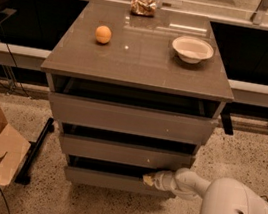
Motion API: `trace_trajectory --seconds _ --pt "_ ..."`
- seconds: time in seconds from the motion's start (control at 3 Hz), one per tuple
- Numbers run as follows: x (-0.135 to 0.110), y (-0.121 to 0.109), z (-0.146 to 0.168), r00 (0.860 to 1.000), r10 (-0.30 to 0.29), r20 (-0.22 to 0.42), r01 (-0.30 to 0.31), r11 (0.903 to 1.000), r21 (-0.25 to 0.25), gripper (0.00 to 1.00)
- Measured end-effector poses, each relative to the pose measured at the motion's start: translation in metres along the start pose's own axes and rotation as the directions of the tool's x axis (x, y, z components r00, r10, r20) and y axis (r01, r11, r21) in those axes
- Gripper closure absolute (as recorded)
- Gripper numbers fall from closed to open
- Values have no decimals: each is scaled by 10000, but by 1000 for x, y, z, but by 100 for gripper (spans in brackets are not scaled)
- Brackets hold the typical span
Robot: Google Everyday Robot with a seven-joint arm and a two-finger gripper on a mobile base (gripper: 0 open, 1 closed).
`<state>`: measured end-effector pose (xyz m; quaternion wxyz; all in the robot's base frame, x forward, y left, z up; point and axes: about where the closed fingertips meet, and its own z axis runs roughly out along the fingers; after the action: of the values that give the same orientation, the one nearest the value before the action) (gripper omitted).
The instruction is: Open bottom drawer
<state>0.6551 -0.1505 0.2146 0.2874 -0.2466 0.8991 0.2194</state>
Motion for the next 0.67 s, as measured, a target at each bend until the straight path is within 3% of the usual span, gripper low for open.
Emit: trace_trajectory --seconds 0.67 --pt "0 0 0 10000 0 -1 0 10000 0 2"
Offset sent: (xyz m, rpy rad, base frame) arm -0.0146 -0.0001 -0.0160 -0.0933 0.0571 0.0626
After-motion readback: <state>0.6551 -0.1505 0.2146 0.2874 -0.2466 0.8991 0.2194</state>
